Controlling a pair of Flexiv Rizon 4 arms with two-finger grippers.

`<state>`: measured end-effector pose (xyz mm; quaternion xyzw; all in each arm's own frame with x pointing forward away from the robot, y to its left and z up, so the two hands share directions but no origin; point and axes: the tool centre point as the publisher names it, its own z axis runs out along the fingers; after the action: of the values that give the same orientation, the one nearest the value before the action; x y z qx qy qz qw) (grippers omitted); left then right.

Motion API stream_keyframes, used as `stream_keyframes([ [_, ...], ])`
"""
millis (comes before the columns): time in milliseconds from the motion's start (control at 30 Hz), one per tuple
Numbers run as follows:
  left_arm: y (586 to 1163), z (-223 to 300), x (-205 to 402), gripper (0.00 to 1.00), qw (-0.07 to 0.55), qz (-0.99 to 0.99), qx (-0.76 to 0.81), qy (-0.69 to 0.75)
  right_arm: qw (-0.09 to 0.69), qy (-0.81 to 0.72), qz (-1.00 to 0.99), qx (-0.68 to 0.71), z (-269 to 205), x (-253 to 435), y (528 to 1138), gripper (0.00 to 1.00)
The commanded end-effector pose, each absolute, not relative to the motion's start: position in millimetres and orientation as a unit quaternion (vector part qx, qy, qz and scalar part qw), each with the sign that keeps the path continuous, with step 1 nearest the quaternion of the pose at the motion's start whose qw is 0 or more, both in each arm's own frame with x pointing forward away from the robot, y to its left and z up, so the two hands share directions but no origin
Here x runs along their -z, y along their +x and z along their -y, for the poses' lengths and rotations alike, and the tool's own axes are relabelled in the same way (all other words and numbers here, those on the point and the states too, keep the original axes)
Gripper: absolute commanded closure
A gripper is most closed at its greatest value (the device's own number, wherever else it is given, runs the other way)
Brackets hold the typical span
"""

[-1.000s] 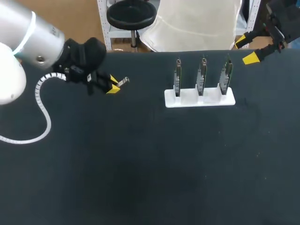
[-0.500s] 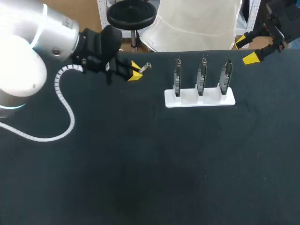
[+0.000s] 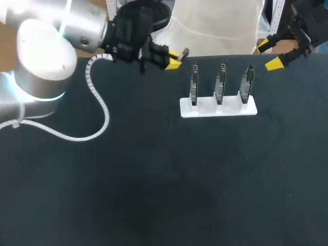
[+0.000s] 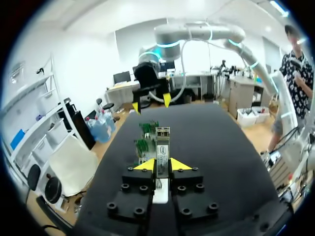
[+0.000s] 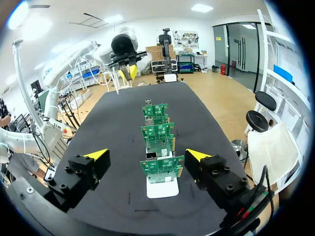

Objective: Pick up the optical module with the left hand, and insert it into the network port with the right hand.

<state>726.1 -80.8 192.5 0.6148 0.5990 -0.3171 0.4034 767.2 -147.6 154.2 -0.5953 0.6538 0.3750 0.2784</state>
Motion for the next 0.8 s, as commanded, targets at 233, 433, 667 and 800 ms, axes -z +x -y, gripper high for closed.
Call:
stream_keyframes([
  [233, 755, 132, -197, 1.0, 0.423, -0.546, 0.399, 0.602, 0.28, -0.595, -0.654, -0.373, 147, -154, 766, 0.0],
  [433, 762, 148, -200, 1.0, 0.424, -0.54, 0.41, 0.6, 0.28, -0.595, -0.654, -0.373, 147, -154, 766, 0.0],
  [667, 768, 161, -197, 1.0, 0.419, -0.568, 0.402, 0.583, 0.28, -0.595, -0.654, -0.373, 147, -154, 766, 0.0],
  [800, 771, 168, -197, 1.0, 0.427, -0.584, 0.394, 0.567, 0.28, -0.595, -0.654, -0.373, 147, -154, 766, 0.0],
])
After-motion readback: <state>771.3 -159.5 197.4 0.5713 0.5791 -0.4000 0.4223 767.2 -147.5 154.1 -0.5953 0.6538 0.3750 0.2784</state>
